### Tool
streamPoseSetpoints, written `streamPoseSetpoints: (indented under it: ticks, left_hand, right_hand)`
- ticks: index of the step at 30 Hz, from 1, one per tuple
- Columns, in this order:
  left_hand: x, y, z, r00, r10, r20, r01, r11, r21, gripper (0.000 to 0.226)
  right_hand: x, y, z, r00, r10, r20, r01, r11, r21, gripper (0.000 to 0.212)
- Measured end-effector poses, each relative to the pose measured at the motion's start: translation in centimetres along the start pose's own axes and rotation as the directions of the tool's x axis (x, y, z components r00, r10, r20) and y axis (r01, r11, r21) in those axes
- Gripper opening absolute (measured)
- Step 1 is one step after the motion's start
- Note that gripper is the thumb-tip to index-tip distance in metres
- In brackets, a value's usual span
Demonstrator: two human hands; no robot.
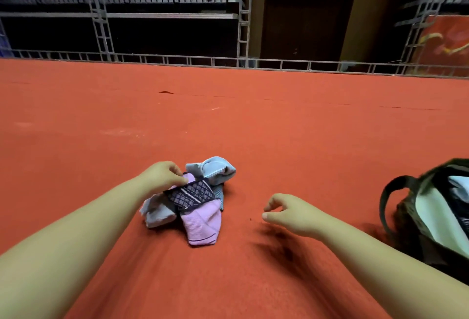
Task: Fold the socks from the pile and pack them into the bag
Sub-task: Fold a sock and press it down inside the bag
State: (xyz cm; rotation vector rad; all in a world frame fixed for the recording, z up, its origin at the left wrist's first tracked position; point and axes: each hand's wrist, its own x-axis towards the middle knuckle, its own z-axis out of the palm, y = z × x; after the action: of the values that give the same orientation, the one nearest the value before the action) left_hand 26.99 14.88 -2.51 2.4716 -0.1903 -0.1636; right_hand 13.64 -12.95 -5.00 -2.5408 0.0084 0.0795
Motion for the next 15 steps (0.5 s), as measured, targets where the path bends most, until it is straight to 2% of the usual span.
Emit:
streamPoseSetpoints:
  ticks: [3, 7, 11, 15]
  left_hand:
    - [-0.7, 0.9, 0.2, 0.992, 0.073, 0.099, -0.063, 0.993, -0.097, 0.018]
    - [-1.9, 3.3, 0.4, 0.977, 0.182, 0.113, -0.145, 0.950, -0.277, 0.021]
    - [-3.6, 7.1, 1.0, 0.953, 0.270, 0.135, -0.182, 0.872, -0.454, 0.019]
    - [-5.7, 11.0, 1.9, 0.933, 0.294, 0.207, -0.113, 0.786, -0.608, 0.022]
  right_hand:
    - [0.1, 0.5, -0.1, 1.000, 0.009, 0.005, -0.010, 0.999, 0.044, 0.017]
    - [-0.1, -0.2, -0.3, 0.999, -0.033, -0.027, 0.037, 0.985, 0.167, 0.014]
    - [-0.6, -1.6, -0.8, 0.979, -0.143, -0.146, 0.184, 0.926, 0.330, 0.031]
    - [-1.9, -3.1, -2.1, 0.919, -0.252, -0.302, 0.326, 0.918, 0.227, 0.045]
